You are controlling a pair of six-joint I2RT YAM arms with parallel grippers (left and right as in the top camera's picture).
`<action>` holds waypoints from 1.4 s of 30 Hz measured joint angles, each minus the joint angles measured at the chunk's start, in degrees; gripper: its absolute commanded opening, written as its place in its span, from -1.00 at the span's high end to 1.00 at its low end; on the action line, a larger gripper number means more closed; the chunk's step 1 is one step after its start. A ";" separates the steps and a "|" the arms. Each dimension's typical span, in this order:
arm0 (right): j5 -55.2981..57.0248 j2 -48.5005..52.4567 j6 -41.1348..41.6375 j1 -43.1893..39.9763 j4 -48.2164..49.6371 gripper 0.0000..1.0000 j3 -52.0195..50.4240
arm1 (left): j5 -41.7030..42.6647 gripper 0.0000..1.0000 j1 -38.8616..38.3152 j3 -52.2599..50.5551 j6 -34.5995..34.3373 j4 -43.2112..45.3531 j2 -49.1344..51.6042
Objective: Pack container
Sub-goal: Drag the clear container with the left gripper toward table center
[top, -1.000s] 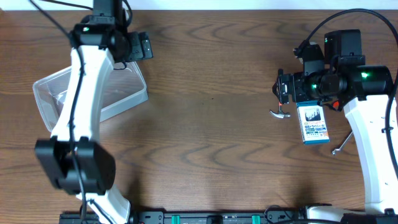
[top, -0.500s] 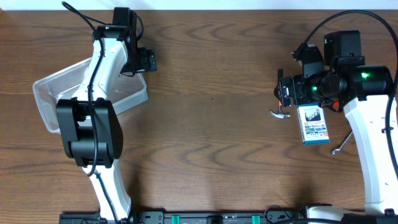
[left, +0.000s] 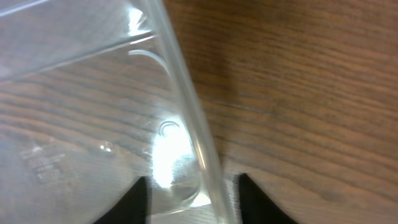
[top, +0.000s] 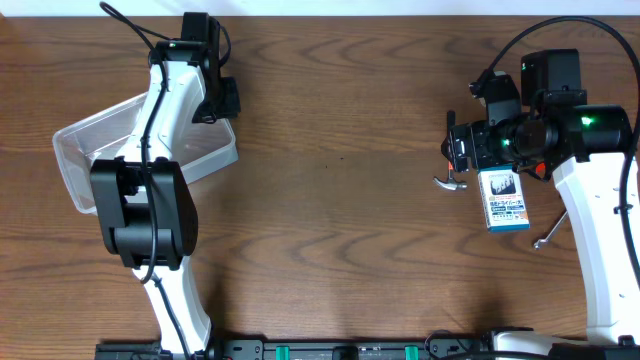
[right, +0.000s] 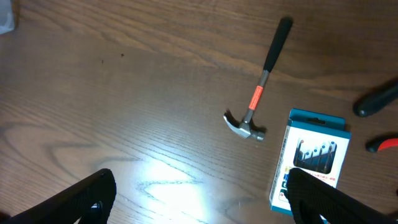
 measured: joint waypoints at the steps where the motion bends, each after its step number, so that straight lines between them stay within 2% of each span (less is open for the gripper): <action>1: 0.00 0.00 0.00 0.00 0.00 -0.81 0.00 | 0.04 0.54 -0.02 -0.11 -0.09 0.02 0.02; 5: 0.00 0.00 -0.02 0.00 0.00 -0.80 0.00 | 0.07 0.75 -0.02 -0.74 -1.09 -0.04 0.02; 14: 0.00 0.00 -0.17 0.00 0.00 -0.79 0.00 | 0.26 0.88 -1.33 -1.01 -1.20 -0.13 0.02; 21: 0.00 0.00 -0.20 0.00 0.07 -0.79 0.00 | 0.55 0.88 -5.29 -1.01 -1.29 -0.76 0.02; 26: 0.00 0.00 -0.20 0.00 0.57 -0.80 0.00 | 3.72 0.88 -8.63 -1.01 -1.46 -1.14 0.02; 42: 2.56 0.00 -0.33 0.00 1.66 -0.86 0.00 | 10.99 0.88 -18.64 -1.03 -6.64 1.40 0.02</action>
